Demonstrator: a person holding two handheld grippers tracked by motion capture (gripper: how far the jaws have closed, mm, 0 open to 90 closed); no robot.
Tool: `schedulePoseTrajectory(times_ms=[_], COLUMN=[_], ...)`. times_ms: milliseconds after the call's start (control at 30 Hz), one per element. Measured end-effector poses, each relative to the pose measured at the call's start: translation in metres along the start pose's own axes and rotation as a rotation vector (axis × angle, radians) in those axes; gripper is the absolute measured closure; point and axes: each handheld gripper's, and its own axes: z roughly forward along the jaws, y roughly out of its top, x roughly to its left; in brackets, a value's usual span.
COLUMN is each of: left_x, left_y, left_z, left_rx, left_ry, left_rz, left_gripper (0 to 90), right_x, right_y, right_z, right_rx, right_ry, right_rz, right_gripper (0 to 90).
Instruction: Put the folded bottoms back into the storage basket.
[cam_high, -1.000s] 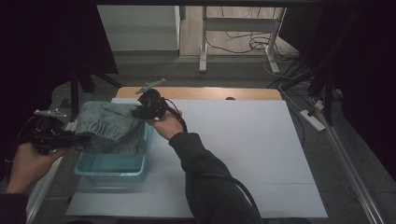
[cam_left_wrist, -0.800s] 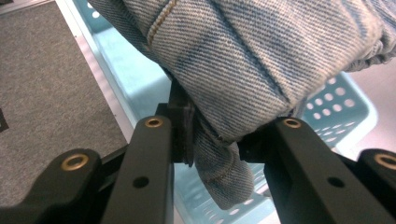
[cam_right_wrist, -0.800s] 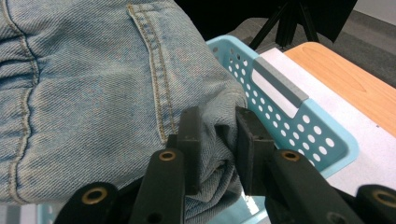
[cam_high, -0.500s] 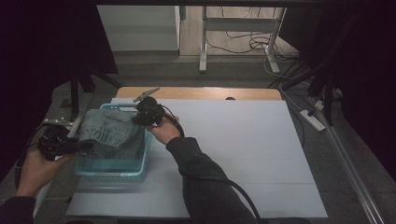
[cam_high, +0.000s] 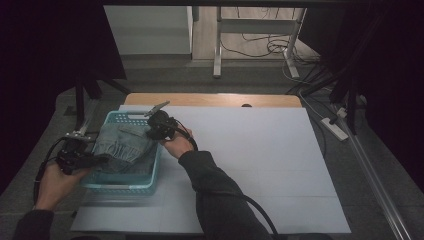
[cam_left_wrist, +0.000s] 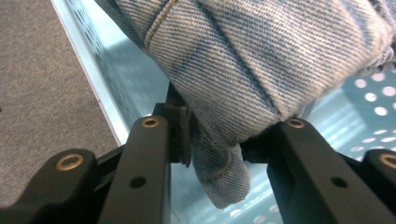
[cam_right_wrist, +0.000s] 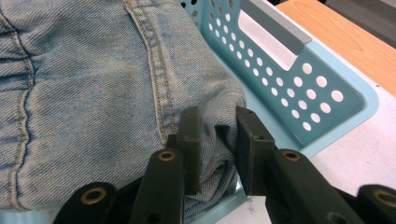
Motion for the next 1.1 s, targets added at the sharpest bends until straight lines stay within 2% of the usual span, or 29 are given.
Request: schedulePoseTrajectory(times_ms=[133, 200, 233, 300, 333, 400, 533, 600, 667, 733, 800, 1033, 1100], left_x=[-0.002, -0.003, -0.004, -0.004, -0.005, -0.008, -0.014, -0.016, -0.018, -0.021, -0.026, -0.039, -0.042], left_y=[0.000, 0.000, -0.001, -0.002, -0.003, -0.003, -0.004, -0.005, -0.004, -0.003, -0.003, -0.002, -0.003], left_z=[0.008, 0.010, 0.012, 0.013, 0.014, 0.014, 0.015, 0.012, 0.008, 0.004, 0.001, -0.003, -0.003], left_rx=[0.016, 0.013, 0.013, -0.006, -0.025, -0.048, -0.067, -0.098, -0.129, -0.143, -0.156, -0.215, -0.241], left_ry=[0.036, 0.066, 0.080, 0.059, 0.045, 0.051, 0.066, 0.070, 0.053, 0.043, 0.047, -0.014, -0.044], left_rz=[-0.009, 0.013, 0.025, 0.030, 0.024, 0.024, 0.039, 0.049, 0.024, 0.032, 0.034, 0.012, 0.007], left_gripper=[64.0, 57.3, 51.5, 44.5, 39.6, 28.8, 17.9, 13.8, 10.8, 6.1, 5.6, 3.2, 3.1], right_x=[0.001, 0.002, 0.003, 0.003, 0.003, 0.003, 0.003, 0.001, 0.000, -0.001, -0.001, -0.002, -0.002], right_y=[-0.002, -0.004, -0.004, -0.005, -0.005, -0.004, -0.004, -0.003, -0.004, -0.004, -0.005, -0.007, -0.008], right_z=[0.004, 0.005, 0.006, 0.006, 0.005, 0.002, -0.003, -0.005, -0.007, -0.007, -0.009, -0.014, -0.016], right_rx=[0.014, 0.012, 0.005, -0.010, -0.028, -0.044, -0.070, -0.077, -0.080, -0.076, -0.076, -0.077, -0.082], right_ry=[-0.024, -0.038, -0.045, -0.052, -0.053, -0.041, -0.043, -0.019, 0.005, 0.031, 0.046, 0.068, 0.068], right_rz=[-0.017, -0.029, -0.038, -0.052, -0.053, -0.036, -0.050, -0.044, -0.046, -0.045, -0.045, -0.040, -0.037], right_gripper=[71.9, 68.4, 64.3, 55.8, 52.2, 42.3, 30.1, 24.4, 18.9, 15.6, 12.1, 6.5, 5.6])
